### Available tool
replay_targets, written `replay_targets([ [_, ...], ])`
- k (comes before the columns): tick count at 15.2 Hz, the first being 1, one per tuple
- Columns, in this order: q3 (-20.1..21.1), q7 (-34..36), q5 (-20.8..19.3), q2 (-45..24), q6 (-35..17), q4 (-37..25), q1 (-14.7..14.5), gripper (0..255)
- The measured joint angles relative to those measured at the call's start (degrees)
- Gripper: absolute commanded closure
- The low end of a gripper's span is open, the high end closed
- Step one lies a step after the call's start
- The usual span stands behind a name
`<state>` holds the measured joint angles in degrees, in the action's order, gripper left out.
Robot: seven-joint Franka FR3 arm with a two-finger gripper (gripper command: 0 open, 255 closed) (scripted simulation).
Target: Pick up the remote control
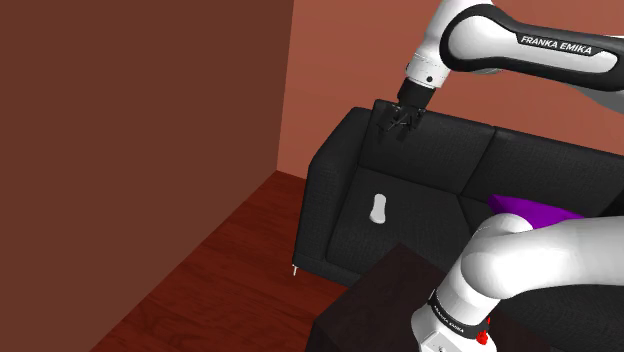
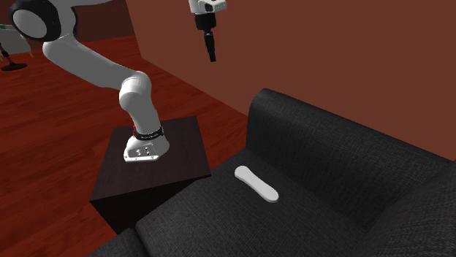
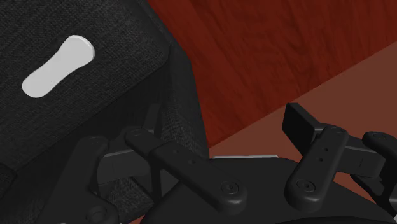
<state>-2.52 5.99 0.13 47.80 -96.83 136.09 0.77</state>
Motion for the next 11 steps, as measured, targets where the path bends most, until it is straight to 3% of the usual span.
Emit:
replay_targets([
  [2,-0.3,0.1,-0.2,-0.5,-0.7,0.4,0.3,0],
  [11,-4.2,2.7,-2.2,-10.7,-13.7,4.7,5.0,0],
])
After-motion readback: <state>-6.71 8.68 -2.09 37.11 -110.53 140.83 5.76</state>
